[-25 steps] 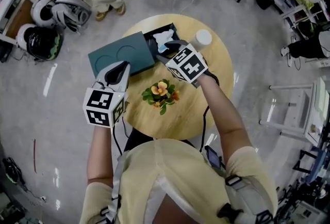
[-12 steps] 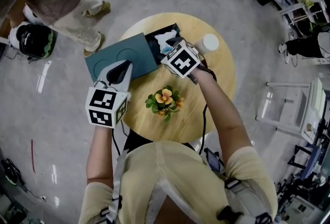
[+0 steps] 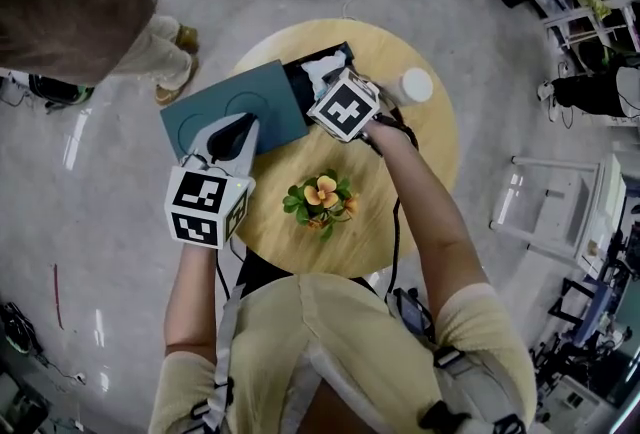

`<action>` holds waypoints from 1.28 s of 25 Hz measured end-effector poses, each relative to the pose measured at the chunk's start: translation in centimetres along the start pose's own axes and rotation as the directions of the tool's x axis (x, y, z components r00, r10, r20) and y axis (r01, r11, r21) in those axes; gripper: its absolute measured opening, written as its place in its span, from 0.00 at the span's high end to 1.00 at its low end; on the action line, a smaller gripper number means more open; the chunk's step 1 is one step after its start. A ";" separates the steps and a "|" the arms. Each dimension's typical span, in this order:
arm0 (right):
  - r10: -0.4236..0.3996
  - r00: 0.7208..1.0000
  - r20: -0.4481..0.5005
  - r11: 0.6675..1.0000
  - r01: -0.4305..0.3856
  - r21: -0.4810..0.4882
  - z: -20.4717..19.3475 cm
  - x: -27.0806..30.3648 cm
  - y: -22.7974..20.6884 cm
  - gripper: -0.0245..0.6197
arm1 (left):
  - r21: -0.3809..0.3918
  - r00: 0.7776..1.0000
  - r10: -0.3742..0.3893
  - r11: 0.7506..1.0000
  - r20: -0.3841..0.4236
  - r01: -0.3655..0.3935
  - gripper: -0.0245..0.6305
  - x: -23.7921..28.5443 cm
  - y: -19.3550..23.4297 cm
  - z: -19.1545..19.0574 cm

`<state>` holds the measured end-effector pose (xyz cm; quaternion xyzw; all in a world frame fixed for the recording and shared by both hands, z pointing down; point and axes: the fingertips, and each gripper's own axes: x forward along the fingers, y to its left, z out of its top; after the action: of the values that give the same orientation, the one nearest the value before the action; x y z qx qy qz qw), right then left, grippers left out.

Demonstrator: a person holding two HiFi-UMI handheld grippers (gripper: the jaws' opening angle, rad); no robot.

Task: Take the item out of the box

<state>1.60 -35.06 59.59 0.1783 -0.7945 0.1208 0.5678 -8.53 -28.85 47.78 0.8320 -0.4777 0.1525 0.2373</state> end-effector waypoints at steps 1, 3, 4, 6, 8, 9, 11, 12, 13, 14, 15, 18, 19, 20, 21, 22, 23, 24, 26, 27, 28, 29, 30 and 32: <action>-0.004 1.000 -0.020 1.000 0.004 0.004 -0.3 0.2 -0.1 0.58 | -0.001 1.000 -0.002 1.000 0.001 0.002 0.93 0.1 0.0 0.0; 0.015 1.000 -0.012 1.000 -0.015 -0.003 0.0 0.6 0.1 0.59 | -0.005 1.000 -0.005 1.000 0.003 0.005 0.93 0.2 0.1 -0.1; 0.022 1.000 -0.001 1.000 -0.022 -0.009 0.2 0.8 0.3 0.60 | -0.006 1.000 -0.006 1.000 0.004 0.006 0.93 0.2 0.1 -0.1; 0.017 1.000 0.004 1.000 -0.017 -0.014 0.3 0.9 0.2 0.65 | -0.009 1.000 -0.007 1.000 0.005 0.007 0.93 0.2 0.3 -0.1; 0.005 1.000 0.002 1.000 -0.005 -0.012 0.3 0.9 0.0 0.67 | -0.011 1.000 -0.008 1.000 0.005 0.008 0.93 0.2 0.5 -0.1; -0.001 1.000 0.002 1.000 0.001 -0.010 0.3 0.9 -0.1 0.68 | -0.011 1.000 -0.009 1.000 0.004 0.009 0.93 0.2 0.6 -0.1; -0.019 1.000 0.007 1.000 0.019 -0.007 0.3 0.8 -0.2 0.71 | -0.012 1.000 -0.012 1.000 0.002 0.012 0.93 0.1 0.7 0.0; -0.027 1.000 0.012 1.000 0.027 -0.004 0.3 0.8 -0.2 0.73 | -0.012 1.000 -0.014 1.000 0.001 0.014 0.93 0.1 0.7 0.0; -0.035 0.999 0.018 0.999 0.035 -0.001 0.4 0.7 -0.3 0.74 | -0.013 1.000 -0.017 1.000 -0.001 0.017 0.93 0.1 0.7 0.0; -0.041 0.999 0.024 0.999 0.041 0.002 0.4 0.6 -0.3 0.75 | -0.013 1.000 -0.020 1.000 -0.003 0.020 0.93 0.1 0.8 -0.1; -0.047 0.998 0.029 0.999 0.047 0.003 0.4 0.6 -0.3 0.77 | -0.014 1.000 -0.023 1.000 -0.005 0.023 0.93 0.1 0.8 -0.1; -0.082 0.996 0.037 0.997 0.083 -0.010 0.4 0.1 -0.6 0.80 | -0.015 1.000 -0.027 1.000 -0.008 0.027 0.93 0.1 1.0 -0.2; -0.090 0.995 0.040 0.996 0.091 -0.014 0.4 -0.1 -0.6 0.81 | -0.015 1.000 -0.028 0.999 -0.007 0.028 0.93 0.1 1.0 -0.2; -0.096 0.994 0.045 0.995 0.096 -0.013 0.4 -0.3 -0.5 0.81 | -0.015 1.000 -0.029 0.999 -0.007 0.028 0.93 0.0 1.0 -0.2; -0.102 0.993 0.052 0.995 0.103 -0.011 0.4 -0.4 -0.5 0.81 | -0.016 1.000 -0.029 0.999 -0.006 0.029 0.93 0.0 1.0 -0.2; -0.109 0.992 0.058 0.994 0.110 -0.009 0.3 -0.6 -0.6 0.81 | -0.017 1.000 -0.029 0.999 -0.004 0.029 0.93 -0.1 1.0 -0.2; -0.118 0.991 0.066 0.993 0.118 -0.008 0.2 -0.7 -0.6 0.82 | -0.019 1.000 -0.028 0.999 -0.001 0.028 0.93 -0.2 1.0 -0.2; -0.128 0.989 0.075 0.992 0.129 -0.009 0.3 -1.0 -0.6 0.82 | -0.020 1.000 -0.026 0.999 0.003 0.026 0.93 -0.2 1.0 -0.2; -0.148 0.984 0.100 0.988 0.151 -0.017 0.5 -1.6 -0.5 0.82 | -0.024 1.000 -0.016 1.000 0.014 0.017 0.93 -0.4 1.1 -0.2; -0.157 0.981 0.116 0.987 0.161 -0.021 0.7 -2.0 -0.4 0.82 | -0.028 1.000 -0.010 1.000 0.021 0.011 0.93 -0.6 1.2 -0.2; -0.164 0.977 0.134 0.985 0.169 -0.022 0.9 -2.5 -0.3 0.82 | -0.034 1.000 -0.005 0.999 0.027 0.006 0.93 -0.7 1.2 -0.2; -0.170 0.974 0.153 0.984 0.175 -0.021 1.1 -3.1 -0.1 0.82 | -0.041 0.999 -0.001 0.999 0.034 0.002 0.93 -0.9 1.0 -0.2; -0.175 0.970 0.171 0.983 0.180 -0.018 1.3 -3.7 0.1 0.83 | -0.046 0.999 0.002 0.999 0.040 0.000 0.93 -1.2 0.9 -0.1; -0.183 0.962 0.204 0.982 0.189 -0.014 1.6 -4.9 0.5 0.83 | -0.045 0.999 0.008 0.999 0.050 -0.006 0.93 -1.7 0.5 0.1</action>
<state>1.47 -34.55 54.42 0.2539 -0.8295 0.0350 0.4962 -9.82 -27.94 46.99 0.8283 -0.4897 0.1217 0.2434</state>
